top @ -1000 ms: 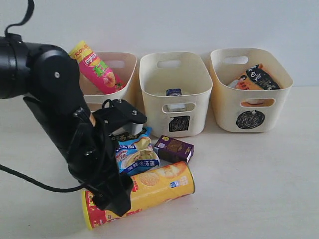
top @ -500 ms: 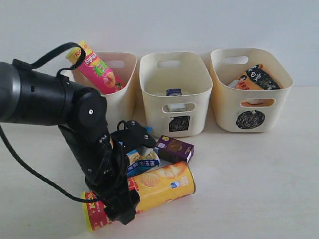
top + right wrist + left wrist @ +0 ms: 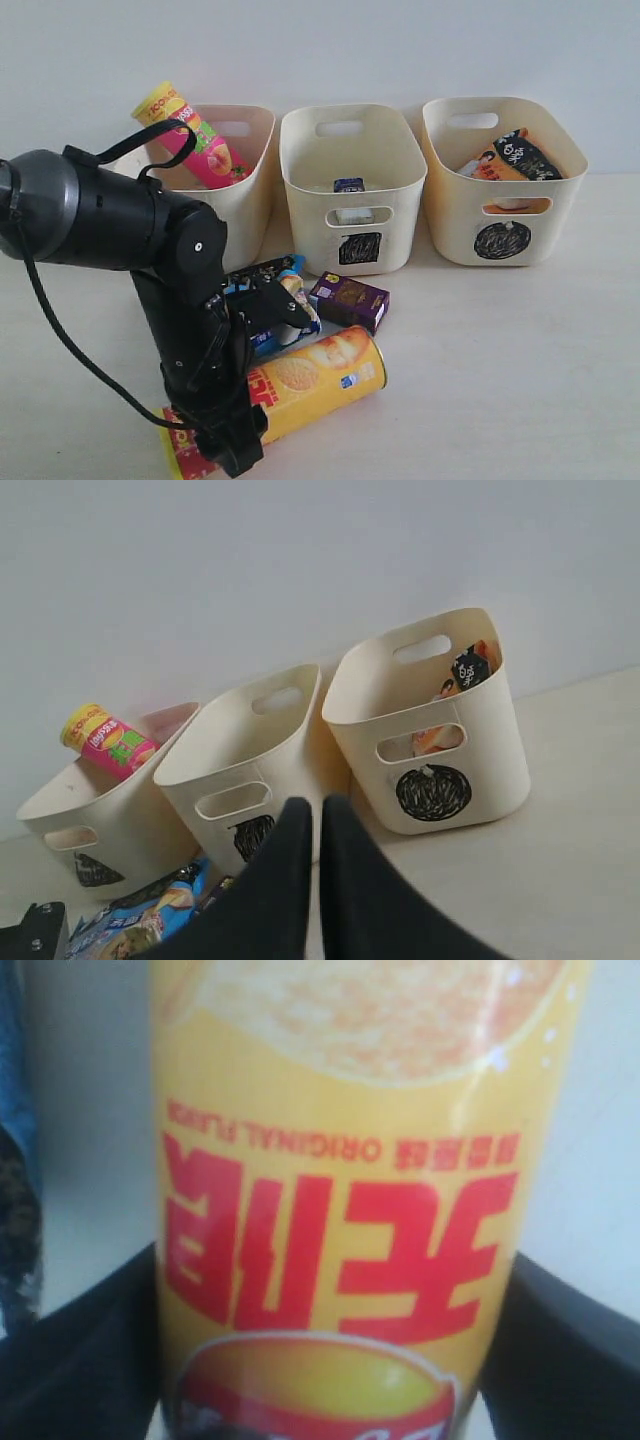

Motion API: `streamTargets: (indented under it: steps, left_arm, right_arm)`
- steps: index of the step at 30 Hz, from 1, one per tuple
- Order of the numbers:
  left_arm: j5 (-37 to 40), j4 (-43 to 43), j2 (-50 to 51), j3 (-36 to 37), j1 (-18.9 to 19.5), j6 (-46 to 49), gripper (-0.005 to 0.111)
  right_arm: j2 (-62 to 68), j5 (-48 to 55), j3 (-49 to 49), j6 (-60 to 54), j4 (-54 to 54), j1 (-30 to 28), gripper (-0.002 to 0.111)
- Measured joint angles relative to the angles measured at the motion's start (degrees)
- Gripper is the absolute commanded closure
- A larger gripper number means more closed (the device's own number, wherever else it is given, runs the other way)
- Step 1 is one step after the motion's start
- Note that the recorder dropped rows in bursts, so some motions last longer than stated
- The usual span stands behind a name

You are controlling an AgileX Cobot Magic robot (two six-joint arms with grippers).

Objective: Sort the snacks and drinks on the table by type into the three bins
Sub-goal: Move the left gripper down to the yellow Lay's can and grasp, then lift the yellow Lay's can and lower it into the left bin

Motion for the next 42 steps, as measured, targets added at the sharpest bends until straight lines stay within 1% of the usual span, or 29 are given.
streamTargets:
  steps: [4,8,13,19,25,32,34,36,41,42]
  left_arm:
    - [5.27,-1.00,-0.11,-1.53,0.00,0.00,0.102]
    - [6.92,-4.49,-2.02,-4.22,0.00,0.00,0.102]
    - [7.02,-9.29,-6.95,-8.03,0.00,0.00,0.102]
    - [7.24,-11.11,-12.49,-11.57,0.00,0.00,0.102]
    - [7.04,-14.07,-17.04,-12.31,0.00,0.00,0.102]
    - [3.78,-14.76,-20.37,-12.31,0.00,0.00,0.102]
    - [1.39,-14.76,-21.75,-12.31,0.87,0.00,0.102]
    - [-2.03,-14.76,-23.13,-12.31,2.87,-0.58,0.102]
    - [-13.13,-14.76,-24.80,-12.31,11.33,-7.23,0.102]
    - [-14.23,-14.76,-24.80,-12.31,12.15,-7.65,0.102]
  right_arm:
    - [0.00,0.00,0.00,0.00,0.00,0.00,0.109]
    - [0.00,0.00,0.00,0.00,0.00,0.00,0.109]
    - [0.00,0.00,0.00,0.00,0.00,0.00,0.109]
    - [0.00,0.00,0.00,0.00,0.00,0.00,0.109]
    - [0.00,0.00,0.00,0.00,0.00,0.00,0.109]
    - [0.00,0.00,0.00,0.00,0.00,0.00,0.109]
    - [0.09,0.09,0.00,0.00,0.00,0.00,0.109]
    - [0.09,0.09,0.00,-0.23,0.00,0.00,0.109]
    - [0.09,0.09,0.00,-0.63,0.00,0.00,0.109]
    - [0.09,0.09,0.00,-0.73,0.00,0.00,0.109]
